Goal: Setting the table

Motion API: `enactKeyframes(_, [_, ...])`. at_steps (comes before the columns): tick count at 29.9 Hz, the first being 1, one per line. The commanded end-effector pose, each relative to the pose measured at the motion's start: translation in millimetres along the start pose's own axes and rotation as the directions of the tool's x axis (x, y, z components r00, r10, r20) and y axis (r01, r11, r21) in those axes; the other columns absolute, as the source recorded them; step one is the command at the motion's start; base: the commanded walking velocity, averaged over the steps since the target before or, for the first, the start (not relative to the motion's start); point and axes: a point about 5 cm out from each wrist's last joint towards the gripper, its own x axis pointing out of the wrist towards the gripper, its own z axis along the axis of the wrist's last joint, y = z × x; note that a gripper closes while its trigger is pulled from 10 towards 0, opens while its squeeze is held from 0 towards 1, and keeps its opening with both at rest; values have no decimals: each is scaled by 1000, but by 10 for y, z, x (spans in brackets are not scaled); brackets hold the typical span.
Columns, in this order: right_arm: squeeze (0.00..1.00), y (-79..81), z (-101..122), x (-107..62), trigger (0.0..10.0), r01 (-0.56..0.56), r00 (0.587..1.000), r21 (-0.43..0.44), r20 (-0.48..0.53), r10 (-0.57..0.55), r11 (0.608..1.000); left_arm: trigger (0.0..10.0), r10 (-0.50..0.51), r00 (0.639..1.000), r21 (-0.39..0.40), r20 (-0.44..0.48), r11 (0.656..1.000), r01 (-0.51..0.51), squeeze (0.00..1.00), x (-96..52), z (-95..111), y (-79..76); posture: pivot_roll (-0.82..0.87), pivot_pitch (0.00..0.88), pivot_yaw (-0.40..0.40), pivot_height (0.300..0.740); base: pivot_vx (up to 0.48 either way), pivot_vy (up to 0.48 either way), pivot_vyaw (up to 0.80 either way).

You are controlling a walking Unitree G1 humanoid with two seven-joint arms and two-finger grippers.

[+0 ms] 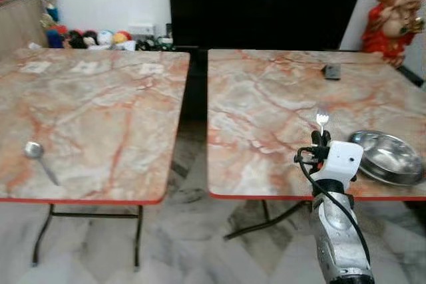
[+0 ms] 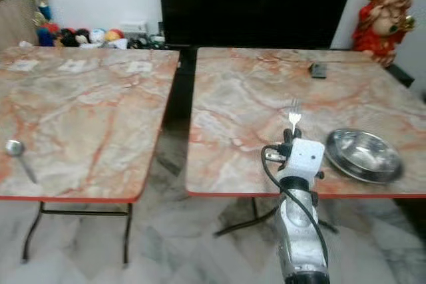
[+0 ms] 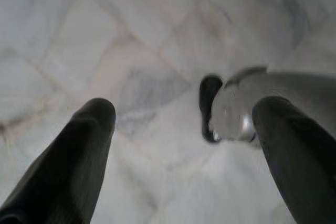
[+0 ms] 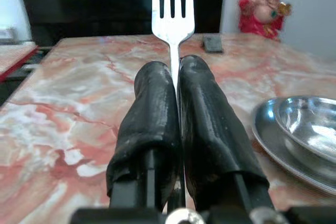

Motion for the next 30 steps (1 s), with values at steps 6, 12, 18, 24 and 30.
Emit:
enactKeyframes(6, [0, -53, 54, 27, 10000, 14, 1000, -16, 24, -14, 1000, 10000, 18, 1000, -12, -15, 1000, -18, 0, -44, -74, 167, 41, 0, -19, 740, 0, -387, 0])
enactKeyframes(12, [0, -60, 48, 25, 10000, 17, 1000, -15, 22, -17, 1000, 10000, -9, 1000, -5, 6, 1000, 9, 0, 23, 54, -66, 44, 0, -21, 740, 0, -386, 0])
enactKeyframes(18, [0, -50, 46, 25, 10000, 15, 1000, -13, 22, -15, 1000, 10000, -11, 1000, -7, 5, 1000, 11, 0, 23, 47, -83, 46, 0, -22, 740, 0, -386, 0])
enactKeyframes(24, [0, -51, 45, 27, 10000, 15, 1000, -14, 21, -15, 1000, 10000, 15, 1000, -17, -12, 1000, -15, 0, -43, -82, 137, 46, 0, -26, 740, 0, -301, 0])
enactKeyframes(30, [0, -53, 47, 30, 10000, 16, 1000, -17, 21, -15, 1000, 10000, 2, 1000, -25, 9, 1000, -2, 0, 4, 14, -9, 45, 0, -29, 740, 0, 0, 0])
